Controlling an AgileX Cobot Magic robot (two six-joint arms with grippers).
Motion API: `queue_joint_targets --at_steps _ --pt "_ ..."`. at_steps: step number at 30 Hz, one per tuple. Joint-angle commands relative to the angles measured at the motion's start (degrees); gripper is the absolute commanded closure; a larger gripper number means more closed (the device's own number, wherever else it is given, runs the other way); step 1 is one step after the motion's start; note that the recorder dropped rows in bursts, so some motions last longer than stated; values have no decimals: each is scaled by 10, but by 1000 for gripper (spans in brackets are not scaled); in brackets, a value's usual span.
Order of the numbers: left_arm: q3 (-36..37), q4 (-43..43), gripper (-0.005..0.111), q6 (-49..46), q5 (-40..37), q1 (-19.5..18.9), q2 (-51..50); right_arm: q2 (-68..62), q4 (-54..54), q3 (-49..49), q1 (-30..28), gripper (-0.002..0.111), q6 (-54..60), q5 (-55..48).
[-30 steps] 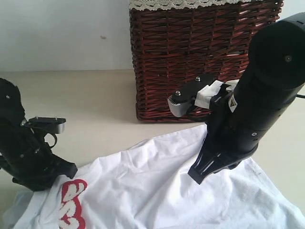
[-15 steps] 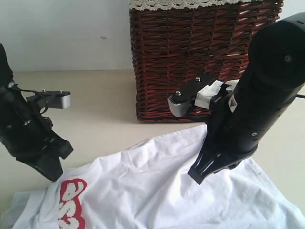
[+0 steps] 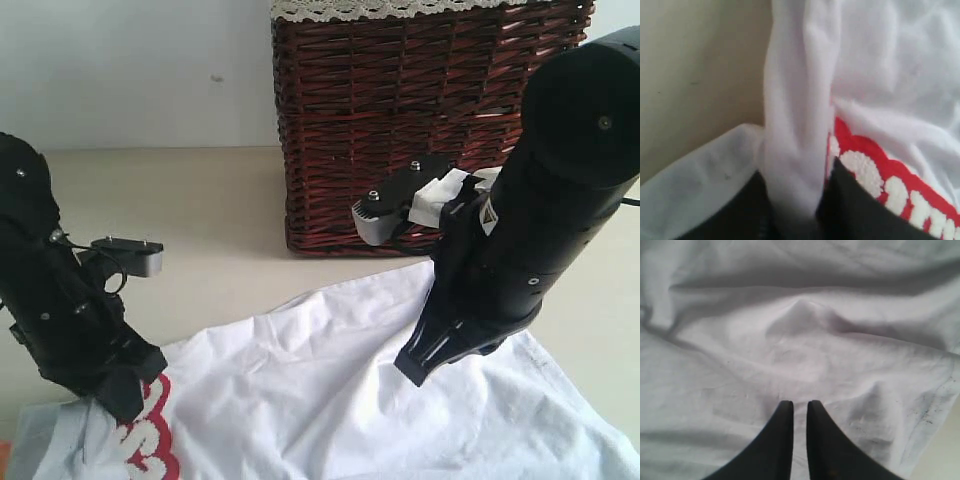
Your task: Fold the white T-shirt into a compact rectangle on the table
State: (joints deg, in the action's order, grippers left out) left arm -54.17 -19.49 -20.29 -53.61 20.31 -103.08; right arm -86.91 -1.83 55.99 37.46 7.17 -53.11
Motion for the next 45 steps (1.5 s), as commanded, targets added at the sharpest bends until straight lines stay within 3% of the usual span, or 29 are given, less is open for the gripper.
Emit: queue_joint_targets --at_steps 1,7,12,16,18,20,22,23,26,28,33,39,42,45 --pt "-16 26 105 6 -8 3 -2 4 3 4 -2 95 4 0" --pt "-43 103 107 59 33 6 50 4 3 4 -2 95 4 0" --pt "-46 342 107 255 135 50 105 4 3 4 -2 95 4 1" --pt "-49 569 107 428 106 101 114 4 3 4 -2 95 4 6" --pt "-49 624 107 453 84 125 113 4 3 4 -2 95 4 8" --pt "-44 630 104 446 81 147 113 4 4 4 -2 95 4 8" --pt "-39 619 92 445 85 171 113 4 4 4 -2 95 4 8" --pt "-37 617 84 445 85 186 112 4 4 4 -2 95 4 8" --pt "-24 604 45 445 77 229 103 4 4 4 -2 95 4 5" --pt "-10 602 30 443 59 260 87 4 4 4 -2 95 4 5" --pt "27 517 30 360 40 314 38 4 4 4 -2 95 4 4" --pt "28 462 30 365 45 318 -7 4 4 4 -2 95 4 -1" --pt "28 355 39 287 52 318 -22 4 4 4 -2 95 4 -1" --pt "28 241 56 185 56 318 -33 3 9 4 -2 96 5 5"
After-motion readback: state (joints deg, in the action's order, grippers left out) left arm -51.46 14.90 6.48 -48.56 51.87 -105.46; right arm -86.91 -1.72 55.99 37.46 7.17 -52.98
